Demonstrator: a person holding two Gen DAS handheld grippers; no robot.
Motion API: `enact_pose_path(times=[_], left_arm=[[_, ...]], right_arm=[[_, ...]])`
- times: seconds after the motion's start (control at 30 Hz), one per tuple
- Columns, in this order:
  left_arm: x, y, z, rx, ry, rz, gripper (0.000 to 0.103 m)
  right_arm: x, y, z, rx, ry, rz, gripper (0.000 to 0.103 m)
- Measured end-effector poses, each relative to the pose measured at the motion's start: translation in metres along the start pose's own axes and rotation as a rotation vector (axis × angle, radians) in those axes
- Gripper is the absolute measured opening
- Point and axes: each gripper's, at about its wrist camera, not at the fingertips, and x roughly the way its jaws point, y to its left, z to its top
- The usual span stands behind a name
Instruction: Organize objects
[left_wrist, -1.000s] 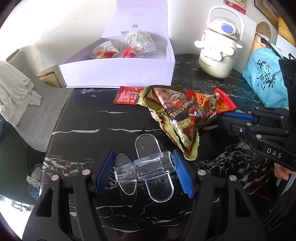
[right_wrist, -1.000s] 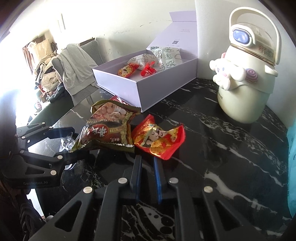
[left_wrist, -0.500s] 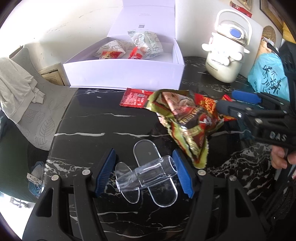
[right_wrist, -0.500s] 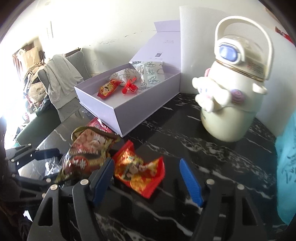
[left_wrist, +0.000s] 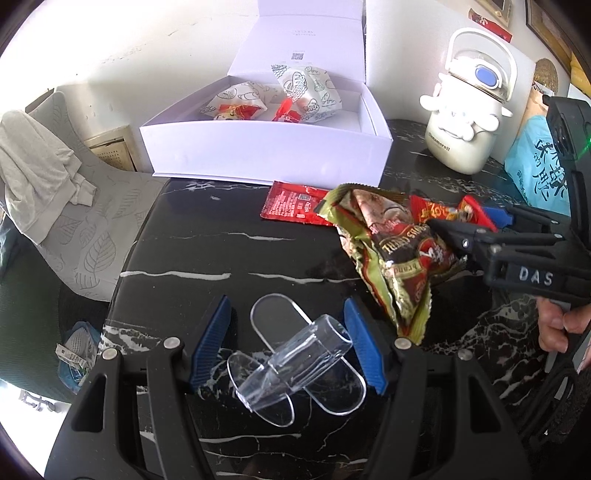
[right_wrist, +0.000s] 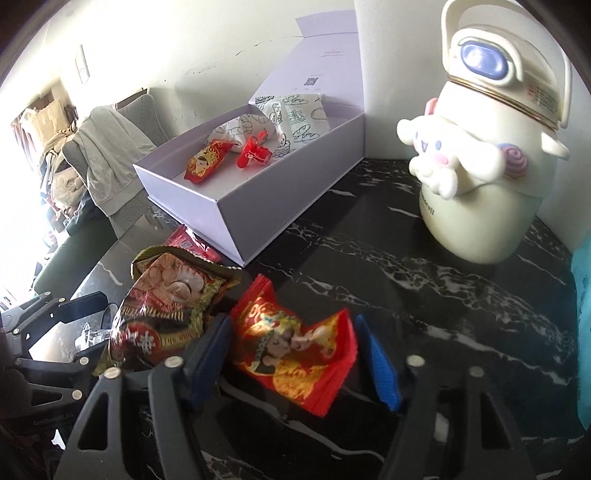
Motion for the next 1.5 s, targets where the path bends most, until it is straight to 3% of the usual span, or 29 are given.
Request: enact_pose_path(times=[0.2,0.3,0.53,1.17,1.5], left_arm=[[0.0,0.0,0.0,-0.002,0.004,0.0,0.063],[-0.001,0.0,0.001,-0.008,0.009,-0.001,0.052],[-0.005,-0.002,0.002,-0.035,0.03,-0.063,0.051],[-0.054,-0.015,0.01,0.003,-0.052,-0.005,0.051],[-0.079,-0.017,0.025,0.004,-0.105,-0.027,0.051]], right_arm=[[-0.004,-0.002,-0.004,0.0,-0.003,0.019,0.051],[-0.008,-0.006,-0.007,0.02,-0.009,0.043,0.048],[-0.023,-0.009,-0.015,0.027,-0.043,0.047,0.04],[-0.072,-0.008,-0.025,0.021,-0.114,0.054,0.038],[-0.113,0.003,-0.023,-0.024,-0.181,0.044,0.038]])
